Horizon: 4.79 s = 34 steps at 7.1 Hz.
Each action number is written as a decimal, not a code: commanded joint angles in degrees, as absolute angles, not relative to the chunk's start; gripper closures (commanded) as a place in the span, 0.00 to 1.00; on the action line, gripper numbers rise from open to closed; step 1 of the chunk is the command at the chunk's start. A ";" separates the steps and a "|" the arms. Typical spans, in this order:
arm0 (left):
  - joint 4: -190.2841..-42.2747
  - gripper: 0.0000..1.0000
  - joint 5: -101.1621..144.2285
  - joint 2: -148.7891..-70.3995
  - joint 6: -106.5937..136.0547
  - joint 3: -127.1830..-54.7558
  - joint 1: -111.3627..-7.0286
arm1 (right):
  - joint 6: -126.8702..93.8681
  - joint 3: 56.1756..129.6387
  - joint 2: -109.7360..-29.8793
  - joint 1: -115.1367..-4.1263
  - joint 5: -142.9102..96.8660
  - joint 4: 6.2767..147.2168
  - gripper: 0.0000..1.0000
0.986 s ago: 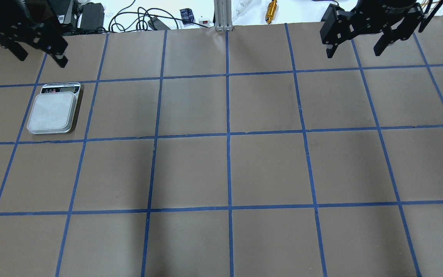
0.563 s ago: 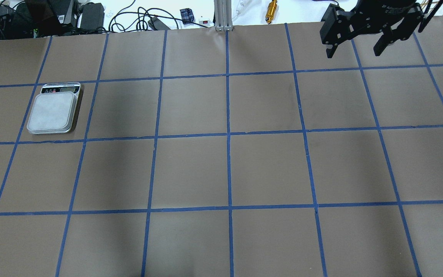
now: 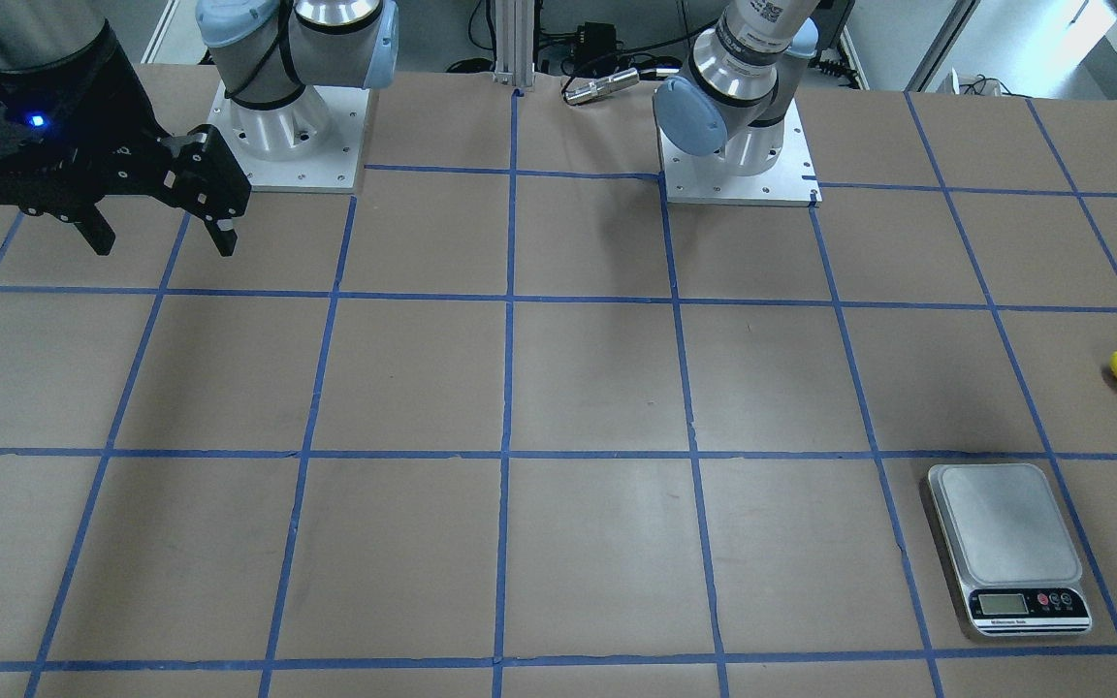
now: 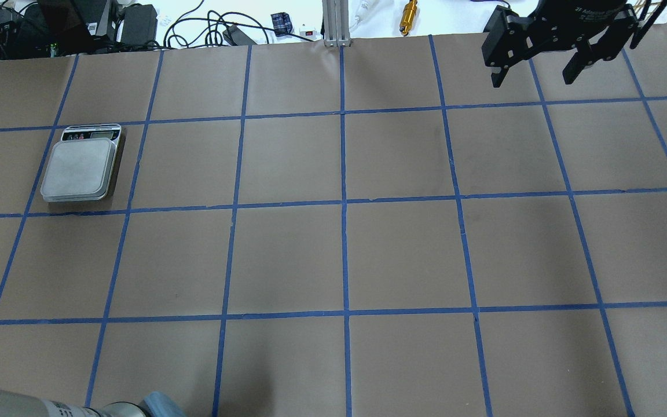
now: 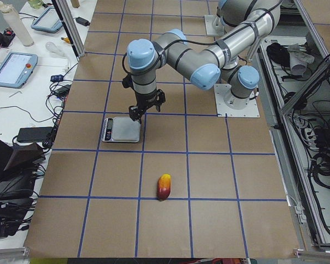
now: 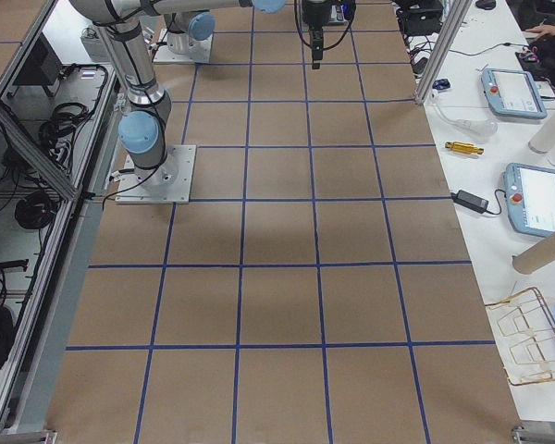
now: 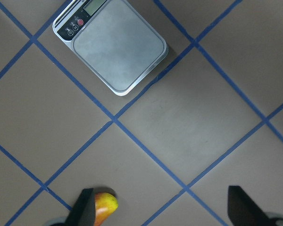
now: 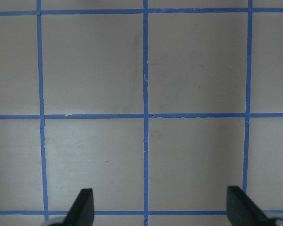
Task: Weigh mango
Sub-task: 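Grasp the red-yellow mango with the left gripper near the robot, then carry the held mango with the left gripper over the silver scale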
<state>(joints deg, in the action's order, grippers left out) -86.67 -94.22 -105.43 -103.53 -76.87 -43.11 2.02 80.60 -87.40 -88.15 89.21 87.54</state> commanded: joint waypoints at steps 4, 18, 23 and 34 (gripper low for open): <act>-68.03 0.00 -94.48 -120.74 -144.78 -77.70 -33.76 | 2.02 80.60 -87.36 -88.15 89.21 87.54 0.00; -59.41 1.00 -91.41 -131.05 -156.45 -81.65 -28.04 | 2.02 80.60 -87.36 -88.15 89.21 87.54 0.00; -63.96 1.00 -88.68 -125.43 -150.33 -78.32 -33.27 | 2.02 80.60 -87.36 -88.15 89.12 87.54 0.00; -66.45 1.00 -88.15 -128.32 -116.01 -77.25 -59.41 | 2.02 80.60 -87.36 -88.15 89.12 87.54 0.00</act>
